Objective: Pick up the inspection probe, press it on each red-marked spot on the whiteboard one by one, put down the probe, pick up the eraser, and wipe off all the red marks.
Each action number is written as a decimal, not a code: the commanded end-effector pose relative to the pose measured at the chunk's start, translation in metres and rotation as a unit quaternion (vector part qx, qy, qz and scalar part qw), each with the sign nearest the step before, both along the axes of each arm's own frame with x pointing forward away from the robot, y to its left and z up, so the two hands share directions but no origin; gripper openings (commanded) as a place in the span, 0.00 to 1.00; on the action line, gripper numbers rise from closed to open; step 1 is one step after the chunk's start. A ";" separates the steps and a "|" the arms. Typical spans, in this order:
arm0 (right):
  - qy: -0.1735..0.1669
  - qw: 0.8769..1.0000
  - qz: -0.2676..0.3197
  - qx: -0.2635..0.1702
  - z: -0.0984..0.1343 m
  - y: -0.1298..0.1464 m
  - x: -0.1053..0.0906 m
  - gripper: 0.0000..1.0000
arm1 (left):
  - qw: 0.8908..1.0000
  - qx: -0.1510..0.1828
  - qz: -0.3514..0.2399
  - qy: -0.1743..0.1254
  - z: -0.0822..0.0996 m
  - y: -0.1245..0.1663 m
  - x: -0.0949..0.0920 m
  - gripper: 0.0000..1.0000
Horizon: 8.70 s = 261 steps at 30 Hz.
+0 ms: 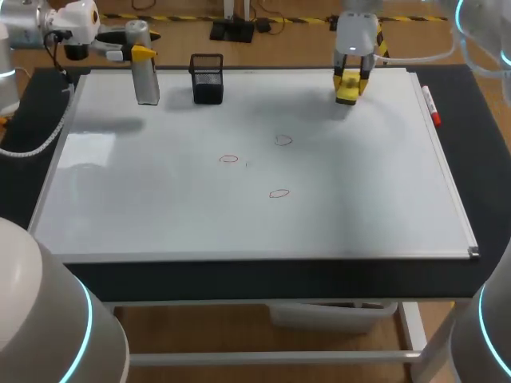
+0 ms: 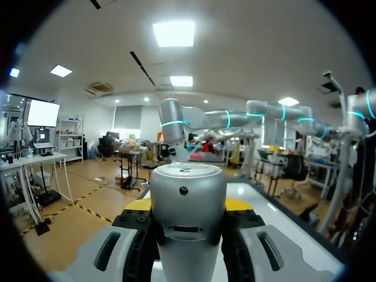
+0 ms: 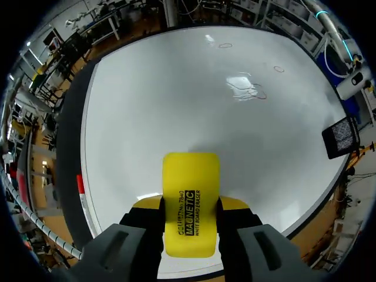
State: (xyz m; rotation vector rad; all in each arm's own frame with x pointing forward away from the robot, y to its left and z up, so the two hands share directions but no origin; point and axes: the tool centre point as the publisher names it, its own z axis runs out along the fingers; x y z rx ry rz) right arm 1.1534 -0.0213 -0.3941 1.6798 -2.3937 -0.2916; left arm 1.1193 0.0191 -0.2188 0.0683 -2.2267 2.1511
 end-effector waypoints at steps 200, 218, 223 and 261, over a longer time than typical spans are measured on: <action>-0.155 0.974 -0.134 -0.101 0.023 -0.073 -0.173 0.00 | 0.985 -0.034 -0.165 -0.025 -0.058 -0.172 -0.144 0.00; -0.155 0.974 -0.134 -0.101 0.023 -0.073 -0.173 0.00 | 0.989 -0.029 -0.143 -0.034 -0.041 -0.167 -0.144 0.00; -0.155 0.974 -0.134 -0.101 0.023 -0.073 -0.173 0.00 | 0.991 -0.029 -0.118 -0.047 -0.021 -0.153 -0.135 0.00; -0.155 0.974 -0.134 -0.101 0.023 -0.073 -0.173 0.00 | 0.991 0.005 0.125 -0.049 -0.009 0.042 -0.039 0.00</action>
